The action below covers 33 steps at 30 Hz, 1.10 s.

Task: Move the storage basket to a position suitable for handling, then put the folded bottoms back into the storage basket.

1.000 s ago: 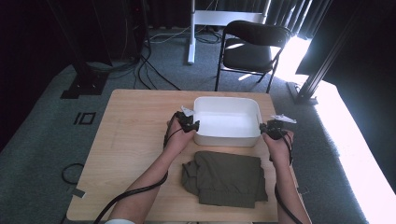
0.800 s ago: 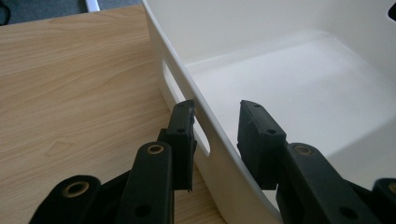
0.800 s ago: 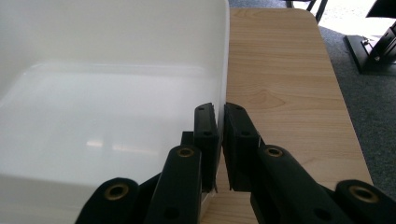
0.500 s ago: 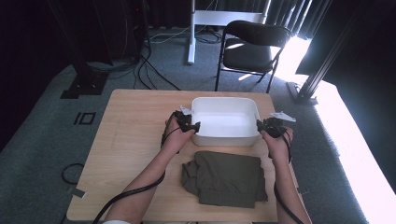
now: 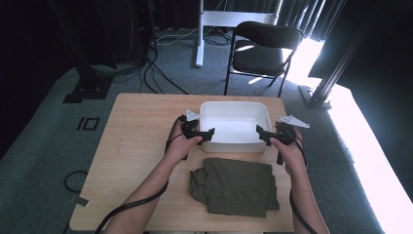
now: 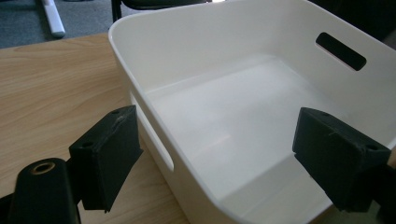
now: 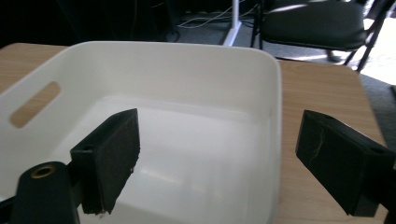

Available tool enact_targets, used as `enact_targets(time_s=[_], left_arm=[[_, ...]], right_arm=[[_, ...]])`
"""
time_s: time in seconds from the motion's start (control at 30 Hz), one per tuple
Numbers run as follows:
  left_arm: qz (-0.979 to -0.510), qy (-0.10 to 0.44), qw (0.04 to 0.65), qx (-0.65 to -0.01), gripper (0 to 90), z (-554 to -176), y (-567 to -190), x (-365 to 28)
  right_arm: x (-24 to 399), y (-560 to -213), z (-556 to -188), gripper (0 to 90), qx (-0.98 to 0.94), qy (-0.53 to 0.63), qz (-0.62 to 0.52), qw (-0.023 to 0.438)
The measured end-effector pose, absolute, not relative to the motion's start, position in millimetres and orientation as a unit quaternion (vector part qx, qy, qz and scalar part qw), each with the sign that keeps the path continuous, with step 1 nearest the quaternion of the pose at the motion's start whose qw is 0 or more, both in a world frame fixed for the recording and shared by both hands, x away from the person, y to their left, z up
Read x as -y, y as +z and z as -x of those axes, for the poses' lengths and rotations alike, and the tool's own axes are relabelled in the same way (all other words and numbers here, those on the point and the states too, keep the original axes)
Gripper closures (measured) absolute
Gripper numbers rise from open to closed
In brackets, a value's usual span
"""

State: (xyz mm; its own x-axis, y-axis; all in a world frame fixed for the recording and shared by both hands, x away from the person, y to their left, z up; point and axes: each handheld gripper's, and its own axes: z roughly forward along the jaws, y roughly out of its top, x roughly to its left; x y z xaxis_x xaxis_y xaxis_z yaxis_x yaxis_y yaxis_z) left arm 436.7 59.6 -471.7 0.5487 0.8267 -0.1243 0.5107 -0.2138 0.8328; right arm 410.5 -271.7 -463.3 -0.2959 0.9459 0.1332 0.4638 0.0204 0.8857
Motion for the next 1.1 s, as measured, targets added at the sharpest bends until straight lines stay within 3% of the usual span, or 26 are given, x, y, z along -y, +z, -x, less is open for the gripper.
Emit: enact_targets(time_s=[1.1], left_arm=[[-0.783,0.147,0.443,-0.412,15.7,-371,-483,-84]], right_arm=[[277,-482,-343,13.2,-0.677,0.457,-0.514,0.262]])
